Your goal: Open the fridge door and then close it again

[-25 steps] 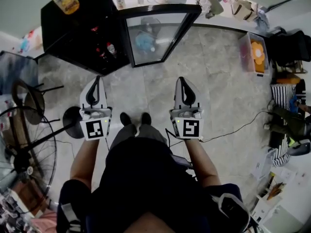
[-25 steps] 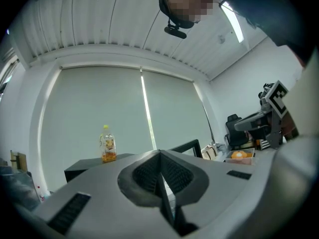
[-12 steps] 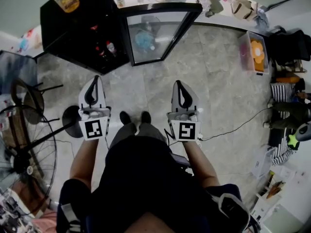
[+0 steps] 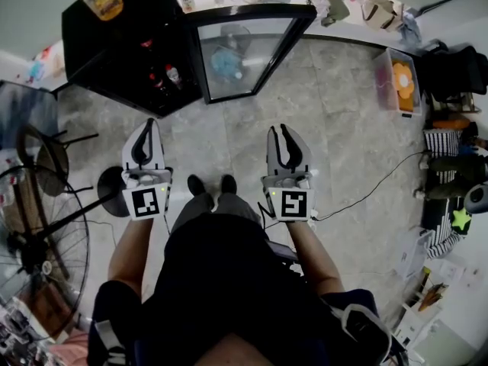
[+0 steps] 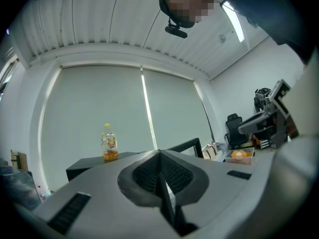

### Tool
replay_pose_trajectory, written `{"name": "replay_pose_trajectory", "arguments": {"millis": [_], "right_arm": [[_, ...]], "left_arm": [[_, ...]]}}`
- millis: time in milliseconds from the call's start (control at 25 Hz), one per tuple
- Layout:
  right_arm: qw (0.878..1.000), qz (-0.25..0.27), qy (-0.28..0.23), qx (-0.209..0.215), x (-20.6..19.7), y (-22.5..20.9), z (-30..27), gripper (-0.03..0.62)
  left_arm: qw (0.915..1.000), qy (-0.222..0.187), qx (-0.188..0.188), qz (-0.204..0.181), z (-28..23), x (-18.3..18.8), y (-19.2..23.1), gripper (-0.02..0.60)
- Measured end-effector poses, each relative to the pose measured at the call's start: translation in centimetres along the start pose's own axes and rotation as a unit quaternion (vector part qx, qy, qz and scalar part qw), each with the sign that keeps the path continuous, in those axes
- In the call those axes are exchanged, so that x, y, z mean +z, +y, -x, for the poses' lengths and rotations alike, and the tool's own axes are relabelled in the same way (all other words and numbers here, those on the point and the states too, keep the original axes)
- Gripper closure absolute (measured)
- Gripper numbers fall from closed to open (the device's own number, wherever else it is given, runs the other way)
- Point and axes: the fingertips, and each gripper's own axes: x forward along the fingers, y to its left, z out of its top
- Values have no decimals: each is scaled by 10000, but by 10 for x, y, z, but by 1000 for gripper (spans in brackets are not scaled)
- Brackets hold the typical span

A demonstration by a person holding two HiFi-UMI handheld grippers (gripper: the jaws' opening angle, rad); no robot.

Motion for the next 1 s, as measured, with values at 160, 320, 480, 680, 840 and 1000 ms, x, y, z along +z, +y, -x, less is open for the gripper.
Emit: {"name": "replay_pose_trajectory", "arguments": {"millis": [160,320,480,680,840,1000], "right_arm": [[9999,-32,67,106,-1,-1,-4,396],[9998,-54,94,194,-5,-2,-10,303],[9996,-39,64,255,-6,-13,-17,275],[9994,5,-49,348,-3,-32,-32,275],[9988,57,-20,490,-6,-51,-49,275],[9981,113,15,610,-6,-72,-70,276]], "left_arm": [[10000,17,-15,-16,0,0,0,560],[10000,34,-23,-22,0,-4,1,560],[10000,72,-21,-46,3,-6,1,560],[9999,113,-44,-88,3,-7,1,560],[9999,128,-51,-104,3,-8,-3,559],[9997,183,-51,-120,4,-7,-3,560]]}}
